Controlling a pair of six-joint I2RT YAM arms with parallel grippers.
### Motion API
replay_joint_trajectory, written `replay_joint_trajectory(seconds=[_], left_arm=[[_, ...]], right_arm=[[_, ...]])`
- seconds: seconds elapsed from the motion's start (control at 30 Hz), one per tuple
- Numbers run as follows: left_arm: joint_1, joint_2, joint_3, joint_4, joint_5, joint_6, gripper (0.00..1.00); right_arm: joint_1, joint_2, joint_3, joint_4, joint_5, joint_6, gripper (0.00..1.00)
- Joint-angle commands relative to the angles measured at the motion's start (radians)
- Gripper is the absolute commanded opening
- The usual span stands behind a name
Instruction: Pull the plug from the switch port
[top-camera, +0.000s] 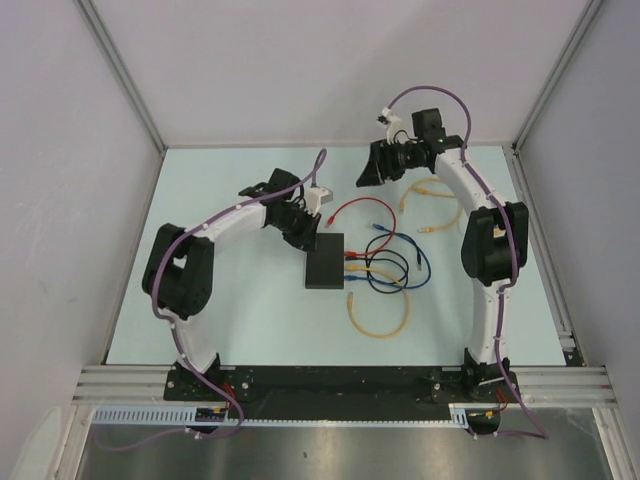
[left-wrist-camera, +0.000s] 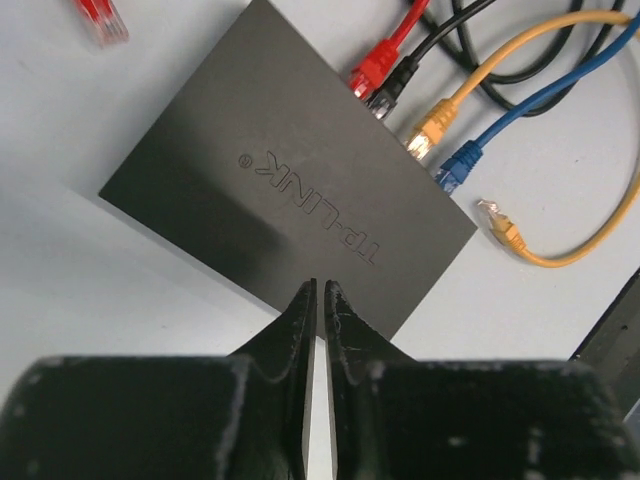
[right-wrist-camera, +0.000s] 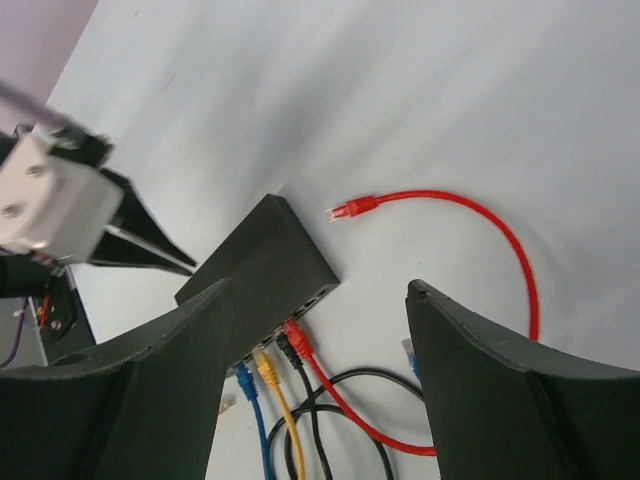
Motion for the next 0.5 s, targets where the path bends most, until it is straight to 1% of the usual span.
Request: replay_joint_trajectory(seconds=[0.0,0.03,0.1,0.13,0.2,0.23,0.3,0.33,0.37,0.47], left_arm=[[0.004,0.036,0.043,0.025,0.023,-0.023,0.09],[0.004,0.053,0.044,0.025,0.028,-0.023,0.08],[0.004,0.068,0.041,0.036,0.042,-0.035,0.07],[0.004,0.078,0.037,0.046,0.049,-0.055,0.07],[0.004,0.087,0.017,0.075,0.054,-0.072,0.06],[0.003,0.098,0.009,0.080,0.048,-0.085,0.06],[0.001,0.111,-0.008,0.092,0.028,-0.104,0.05],[0.000,0.122,-0.009,0.085,0.023,-0.110,0.05],[0.000,0.142,-0.009,0.076,0.020,-0.105,0.05],[0.000,0.189,0.003,0.031,-0.024,-0.076,0.04]], right_arm=[[0.031,0.014,-0.017,-0.063,-0.058,-0.066,0.72],[0.034,0.018,-0.022,-0.092,-0.058,-0.085,0.69],[0.039,0.034,-0.034,-0.150,-0.061,-0.117,0.66],[0.042,0.038,-0.038,-0.170,-0.059,-0.163,0.65],[0.054,0.057,-0.042,-0.234,-0.048,-0.213,0.64],[0.057,0.077,-0.039,-0.257,-0.044,-0.274,0.63],[0.062,0.105,-0.005,-0.356,-0.019,-0.356,0.62],[0.062,0.149,0.016,-0.447,-0.021,-0.440,0.62],[0.063,0.172,0.068,-0.498,-0.024,-0.479,0.61],[0.062,0.257,0.118,-0.607,-0.039,-0.563,0.57]])
